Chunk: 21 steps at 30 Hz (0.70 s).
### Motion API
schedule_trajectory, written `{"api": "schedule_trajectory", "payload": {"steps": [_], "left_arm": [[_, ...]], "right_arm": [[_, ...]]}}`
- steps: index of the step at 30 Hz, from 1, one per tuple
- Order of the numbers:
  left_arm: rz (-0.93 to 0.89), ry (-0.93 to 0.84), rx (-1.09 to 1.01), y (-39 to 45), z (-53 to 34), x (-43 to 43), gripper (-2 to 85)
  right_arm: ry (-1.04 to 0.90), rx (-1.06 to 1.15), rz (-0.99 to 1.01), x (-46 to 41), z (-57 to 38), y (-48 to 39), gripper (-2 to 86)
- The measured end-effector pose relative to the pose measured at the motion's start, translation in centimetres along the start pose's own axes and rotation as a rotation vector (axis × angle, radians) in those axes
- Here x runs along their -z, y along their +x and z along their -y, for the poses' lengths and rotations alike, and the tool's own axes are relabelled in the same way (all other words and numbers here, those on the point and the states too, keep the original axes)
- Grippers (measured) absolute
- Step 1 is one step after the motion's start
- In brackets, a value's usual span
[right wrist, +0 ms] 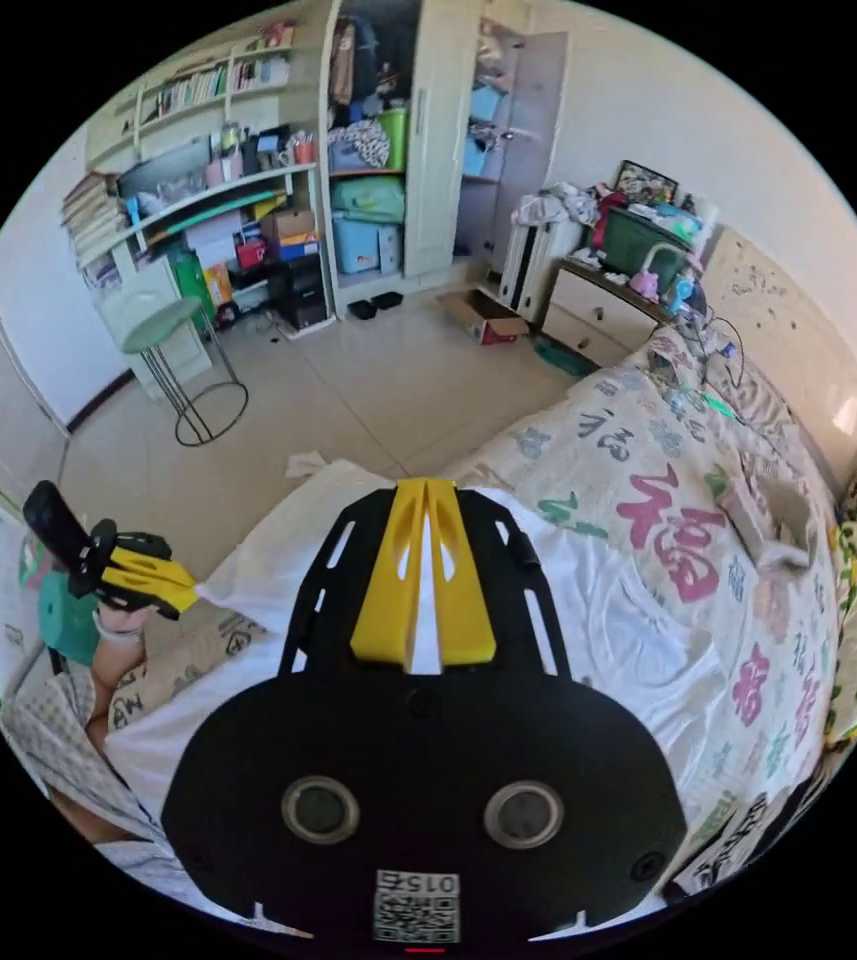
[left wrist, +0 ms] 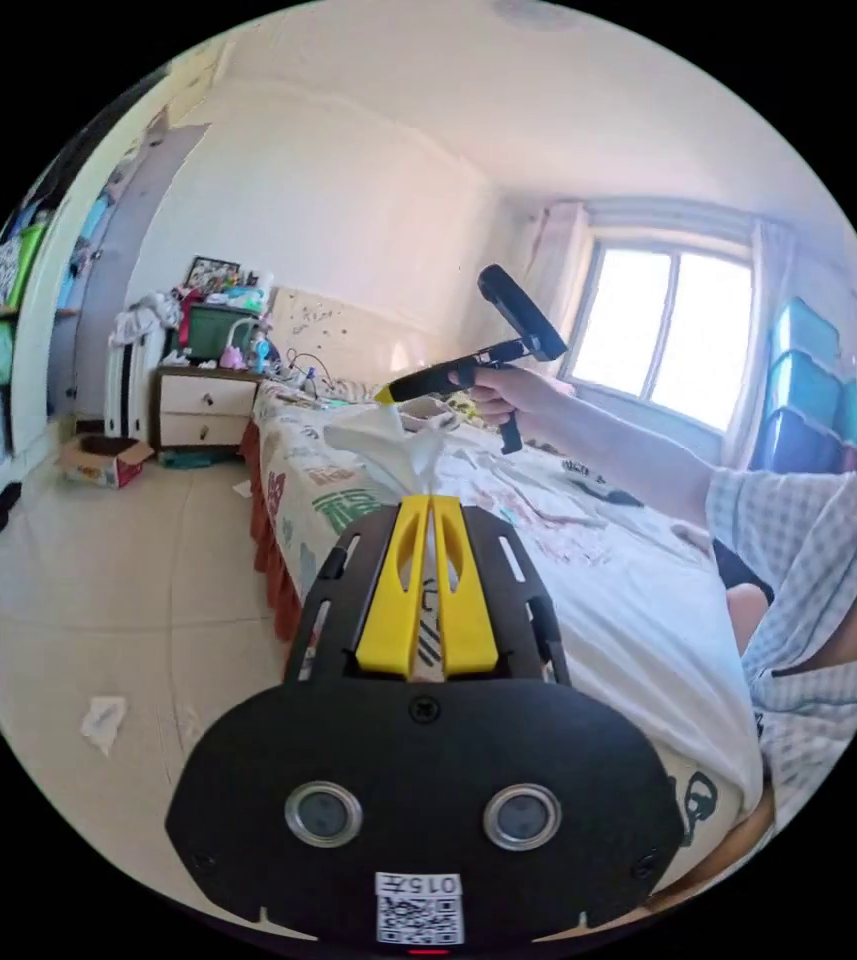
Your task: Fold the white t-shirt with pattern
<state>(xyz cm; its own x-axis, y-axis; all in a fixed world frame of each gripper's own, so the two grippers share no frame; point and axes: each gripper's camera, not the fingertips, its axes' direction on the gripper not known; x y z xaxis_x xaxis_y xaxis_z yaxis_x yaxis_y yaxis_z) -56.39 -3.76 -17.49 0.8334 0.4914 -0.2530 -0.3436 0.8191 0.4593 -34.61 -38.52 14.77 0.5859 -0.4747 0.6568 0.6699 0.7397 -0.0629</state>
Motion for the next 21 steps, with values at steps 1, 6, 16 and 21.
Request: {"api": "schedule_trajectory", "payload": {"steps": [1,6,16,21], "left_arm": [[-0.001,-0.031,-0.037,1.0,0.1,-0.6,0.0],[-0.039,-0.163,-0.117,5.5,-0.8,-3.6,5.8],[-0.040,-0.452,-0.212,13.8,2.0,-12.1,7.7],[0.037,-0.618,-0.199,15.6,1.5,-18.1,1.3]], "right_arm": [[-0.041,-0.019,0.019,-0.1,-1.6,1.1,0.1],[-0.062,-0.152,0.043,1.8,-10.4,7.3,8.4],[-0.254,0.035,0.146,-1.1,-9.9,5.7,11.1],[-0.245,0.066,-0.022,1.0,-12.2,7.6,0.7]]}}
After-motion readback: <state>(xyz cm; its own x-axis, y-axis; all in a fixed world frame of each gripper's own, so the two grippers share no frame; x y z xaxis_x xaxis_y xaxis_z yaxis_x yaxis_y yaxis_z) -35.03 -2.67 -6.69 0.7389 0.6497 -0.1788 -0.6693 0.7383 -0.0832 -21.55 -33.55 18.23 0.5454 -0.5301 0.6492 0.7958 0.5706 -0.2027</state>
